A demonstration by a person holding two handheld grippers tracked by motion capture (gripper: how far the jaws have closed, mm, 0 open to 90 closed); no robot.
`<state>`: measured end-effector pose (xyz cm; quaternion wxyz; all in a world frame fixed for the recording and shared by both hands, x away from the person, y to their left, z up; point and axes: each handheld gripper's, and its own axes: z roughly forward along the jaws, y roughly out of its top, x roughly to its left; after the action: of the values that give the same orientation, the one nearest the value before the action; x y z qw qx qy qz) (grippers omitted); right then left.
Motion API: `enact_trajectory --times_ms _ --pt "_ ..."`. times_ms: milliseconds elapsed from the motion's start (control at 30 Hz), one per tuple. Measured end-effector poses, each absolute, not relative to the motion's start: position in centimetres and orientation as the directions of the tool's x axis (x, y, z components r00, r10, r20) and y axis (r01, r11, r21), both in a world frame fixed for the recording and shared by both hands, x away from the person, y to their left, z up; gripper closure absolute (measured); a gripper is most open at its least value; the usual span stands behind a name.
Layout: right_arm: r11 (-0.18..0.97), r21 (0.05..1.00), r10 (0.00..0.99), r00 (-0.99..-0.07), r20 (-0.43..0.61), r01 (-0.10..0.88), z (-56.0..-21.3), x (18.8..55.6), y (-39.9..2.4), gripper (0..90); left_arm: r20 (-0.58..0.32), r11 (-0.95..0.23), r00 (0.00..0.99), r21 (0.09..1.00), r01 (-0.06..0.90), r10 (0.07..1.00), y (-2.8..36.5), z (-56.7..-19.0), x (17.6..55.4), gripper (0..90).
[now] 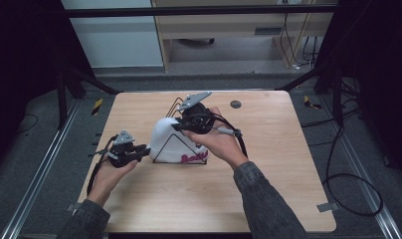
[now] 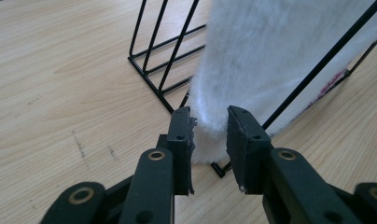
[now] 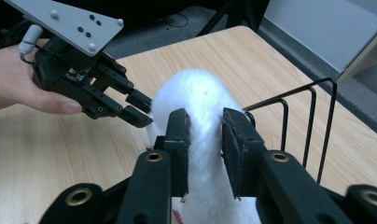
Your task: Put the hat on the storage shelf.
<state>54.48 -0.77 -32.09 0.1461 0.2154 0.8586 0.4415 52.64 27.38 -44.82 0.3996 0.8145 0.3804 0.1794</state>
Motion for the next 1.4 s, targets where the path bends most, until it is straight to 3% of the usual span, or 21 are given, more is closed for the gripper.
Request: enact_trajectory --times_ms 300,400,433,633,700,733,767,900,1167,1333,1400 --pt "0.502 0.833 0.509 -0.858 -0.068 0.232 -31.7 53.9 -1.5 70.6 0.020 -0.398 0.626 0.788 0.470 0.779 27.3 -44.3 52.1 63.6" --pt "0.500 0.835 0.512 -0.856 -0.069 0.231 -31.6 53.7 -1.8 70.1 0.028 -0.403 0.624 0.785 0.470 0.781 27.4 -44.2 52.0 57.0" --pt "0.496 0.836 0.515 -0.855 -0.065 0.236 -31.5 53.6 -1.9 70.1 0.033 -0.405 0.621 0.784 0.471 0.783 27.4 -44.1 51.9 50.3" --pt "0.499 0.835 0.517 -0.853 -0.070 0.233 -31.5 53.3 -2.1 68.4 0.070 -0.428 0.603 0.768 0.476 0.795 27.3 -44.2 51.6 37.5" --pt "0.504 0.832 0.517 -0.853 -0.077 0.231 -31.5 53.1 -2.1 66.1 0.079 -0.433 0.595 0.762 0.481 0.800 27.2 -44.3 51.4 27.8" --pt "0.504 0.832 0.517 -0.853 -0.077 0.231 -31.5 53.1 -2.1 66.1 0.082 -0.437 0.594 0.759 0.484 0.800 27.2 -44.3 51.4 27.8" --pt "0.502 0.833 0.520 -0.851 -0.078 0.231 -31.4 52.9 -2.2 64.0 0.078 -0.435 0.594 0.756 0.488 0.801 27.2 -44.4 51.3 22.3" --pt "0.495 0.837 0.531 -0.844 -0.080 0.233 -31.3 52.5 -2.5 59.5 0.071 -0.428 0.584 0.751 0.503 0.809 27.3 -44.5 51.0 13.9" --pt "0.486 0.840 0.552 -0.830 -0.080 0.242 -31.2 52.2 -3.2 50.0 0.054 -0.425 0.583 0.740 0.522 0.811 28.1 -44.8 50.3 7.6" --pt "0.457 0.858 0.593 -0.800 -0.097 0.235 -30.8 51.6 -4.1 32.8 0.058 -0.428 0.579 0.734 0.527 0.813 28.9 -45.5 49.7 5.2" --pt "0.454 0.858 0.601 -0.793 -0.097 0.240 -30.7 51.5 -4.3 30.0 0.062 -0.429 0.575 0.731 0.530 0.816 29.1 -45.7 49.6 5.2"
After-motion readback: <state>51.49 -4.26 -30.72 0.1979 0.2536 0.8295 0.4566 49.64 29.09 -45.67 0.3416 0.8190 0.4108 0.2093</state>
